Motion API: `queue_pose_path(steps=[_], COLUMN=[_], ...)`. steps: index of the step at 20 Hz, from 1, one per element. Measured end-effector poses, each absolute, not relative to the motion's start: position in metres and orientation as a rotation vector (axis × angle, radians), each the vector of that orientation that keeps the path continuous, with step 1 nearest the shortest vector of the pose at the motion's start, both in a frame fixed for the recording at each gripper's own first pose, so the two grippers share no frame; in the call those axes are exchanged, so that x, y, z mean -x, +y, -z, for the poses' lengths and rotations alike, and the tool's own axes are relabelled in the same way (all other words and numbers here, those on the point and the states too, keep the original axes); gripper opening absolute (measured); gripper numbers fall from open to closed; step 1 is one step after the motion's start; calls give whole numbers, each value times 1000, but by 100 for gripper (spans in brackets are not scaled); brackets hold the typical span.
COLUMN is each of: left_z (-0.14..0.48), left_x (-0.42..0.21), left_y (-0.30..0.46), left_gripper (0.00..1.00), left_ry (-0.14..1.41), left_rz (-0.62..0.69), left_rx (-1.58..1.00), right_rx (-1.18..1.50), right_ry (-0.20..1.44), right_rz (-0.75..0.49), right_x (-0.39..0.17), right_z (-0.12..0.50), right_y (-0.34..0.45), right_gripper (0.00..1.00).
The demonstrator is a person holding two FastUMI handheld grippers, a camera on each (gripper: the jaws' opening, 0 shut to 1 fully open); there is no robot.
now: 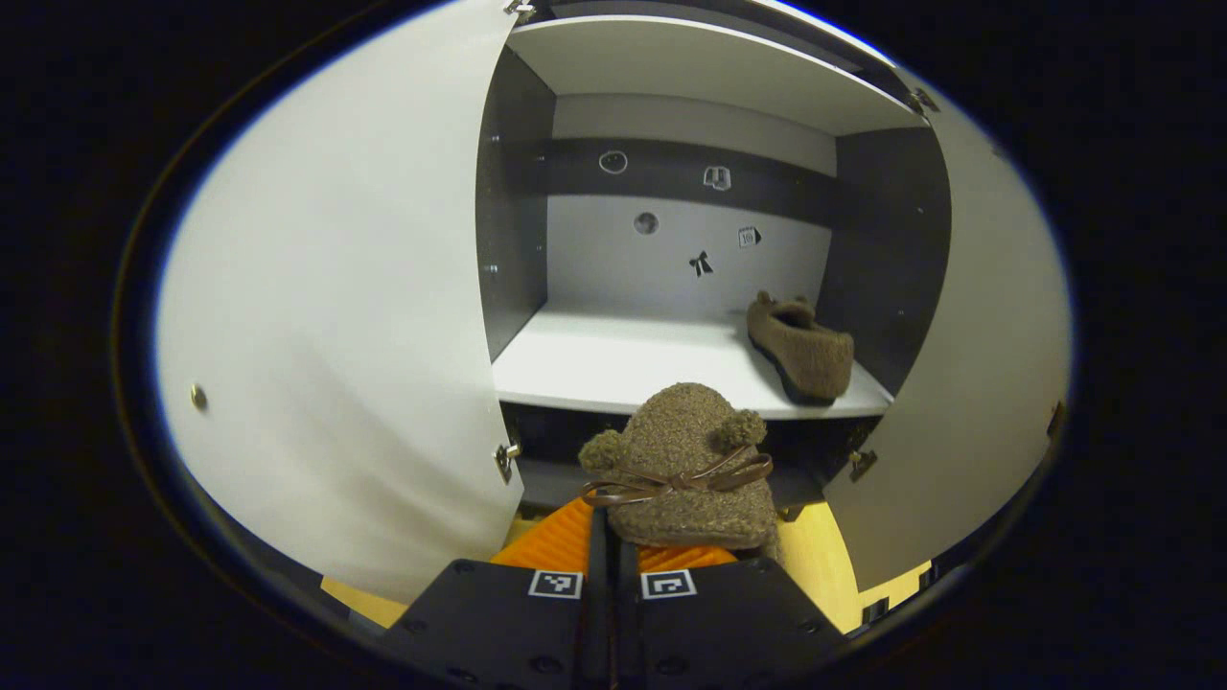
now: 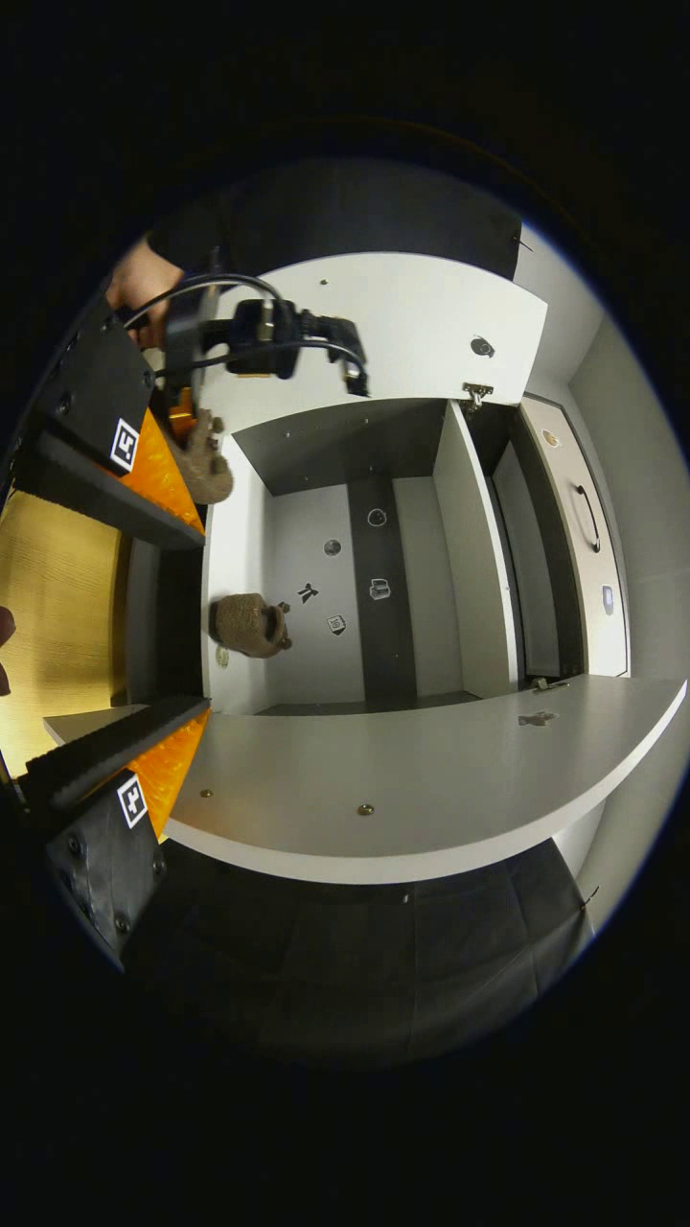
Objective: Grab one shoe with the right hand and put it into the shoe cabinet, grab the other shoe with the left hand and put it into the shoe cabinet; then close the right door with the right hand and the left door with the left hand.
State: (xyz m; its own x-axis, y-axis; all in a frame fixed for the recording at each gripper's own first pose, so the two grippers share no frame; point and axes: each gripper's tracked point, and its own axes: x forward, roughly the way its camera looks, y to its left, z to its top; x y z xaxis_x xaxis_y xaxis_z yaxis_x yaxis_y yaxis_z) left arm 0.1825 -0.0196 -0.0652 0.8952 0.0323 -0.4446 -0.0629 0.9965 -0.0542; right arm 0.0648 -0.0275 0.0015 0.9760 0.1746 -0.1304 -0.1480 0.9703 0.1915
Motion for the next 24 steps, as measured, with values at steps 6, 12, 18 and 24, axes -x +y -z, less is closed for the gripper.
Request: queue_pose_path(steps=[6,12,18,24], left_z=[7,8,45,66], left_x=[-262,-360,-429,-463], left_y=[-16,-24,-25,-22], left_gripper=[8,8,8,7], left_ry=[393,436,539,586], left_rz=[-66,-59,-76,-104], left_rx=[39,-20,-60,-140], right_rx=[-172,-159,-127,-133], right_ry=[160,140,134,147], right_rz=[-132,-93,-36,40], right_x=[-53,-42,-33,-28], right_z=[11,15,22,33], right_y=[-41,-61,-90,-126], right_gripper=[98,98,98,98])
